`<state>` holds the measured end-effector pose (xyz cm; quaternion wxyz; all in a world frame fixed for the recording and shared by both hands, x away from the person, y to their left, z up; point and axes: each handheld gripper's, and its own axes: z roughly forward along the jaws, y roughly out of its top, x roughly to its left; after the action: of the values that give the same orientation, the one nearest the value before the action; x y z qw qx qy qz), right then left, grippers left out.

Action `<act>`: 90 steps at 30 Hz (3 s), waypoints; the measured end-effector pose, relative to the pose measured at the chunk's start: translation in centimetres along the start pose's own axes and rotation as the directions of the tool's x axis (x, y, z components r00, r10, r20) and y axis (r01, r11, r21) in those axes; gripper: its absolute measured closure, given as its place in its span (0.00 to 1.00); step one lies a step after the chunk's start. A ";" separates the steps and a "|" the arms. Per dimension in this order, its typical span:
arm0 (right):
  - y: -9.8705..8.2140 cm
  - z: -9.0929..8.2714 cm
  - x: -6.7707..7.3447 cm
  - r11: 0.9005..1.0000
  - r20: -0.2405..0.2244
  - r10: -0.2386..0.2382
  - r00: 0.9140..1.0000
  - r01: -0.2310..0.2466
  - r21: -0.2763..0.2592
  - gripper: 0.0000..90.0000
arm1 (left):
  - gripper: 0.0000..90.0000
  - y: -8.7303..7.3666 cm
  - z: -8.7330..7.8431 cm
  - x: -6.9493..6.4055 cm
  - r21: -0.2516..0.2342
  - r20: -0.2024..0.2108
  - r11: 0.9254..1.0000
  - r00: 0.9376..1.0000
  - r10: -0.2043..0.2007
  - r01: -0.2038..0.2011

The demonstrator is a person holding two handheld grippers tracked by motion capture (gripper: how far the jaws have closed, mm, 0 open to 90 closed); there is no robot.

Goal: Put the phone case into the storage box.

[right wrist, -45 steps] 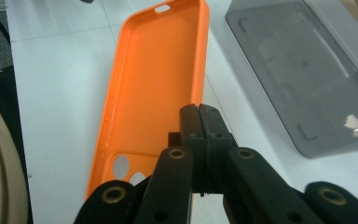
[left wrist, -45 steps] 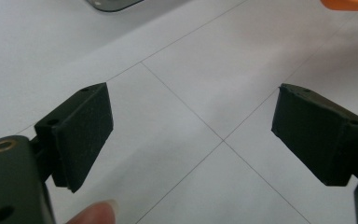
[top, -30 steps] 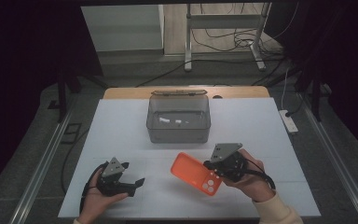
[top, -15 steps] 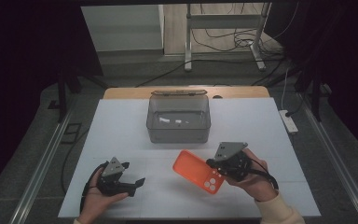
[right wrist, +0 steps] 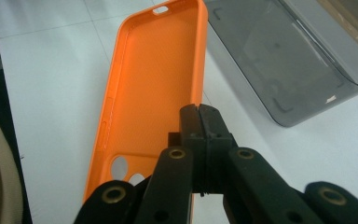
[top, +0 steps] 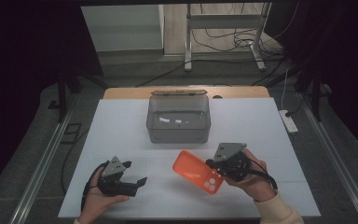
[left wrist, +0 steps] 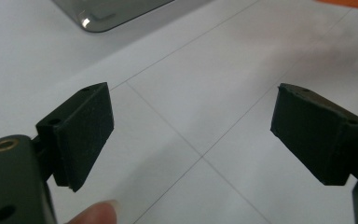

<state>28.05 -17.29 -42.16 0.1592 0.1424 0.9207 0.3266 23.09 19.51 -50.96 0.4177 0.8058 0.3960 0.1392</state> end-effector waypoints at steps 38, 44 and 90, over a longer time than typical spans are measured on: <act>0.1 0.5 0.5 1.000 -0.010 -0.008 1.000 0.008 0.000 0.99 | 0.18 5.9 1.7 -2.6 -0.018 0.141 0.997 0.987 0.076 -0.074; 0.2 0.5 0.6 1.000 -0.011 -0.006 1.000 0.006 0.001 0.99 | 0.18 6.7 2.8 -2.8 0.005 0.162 0.997 0.984 0.078 -0.080; 0.5 0.5 1.1 1.000 -0.015 -0.031 0.999 0.030 -0.006 0.99 | 0.73 8.7 6.4 -3.7 0.054 0.328 0.995 0.943 0.061 -0.083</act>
<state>27.33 -16.29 -42.42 0.1578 0.1255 0.9230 0.3277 28.82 10.23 -47.62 0.4447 0.8453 0.2962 0.0059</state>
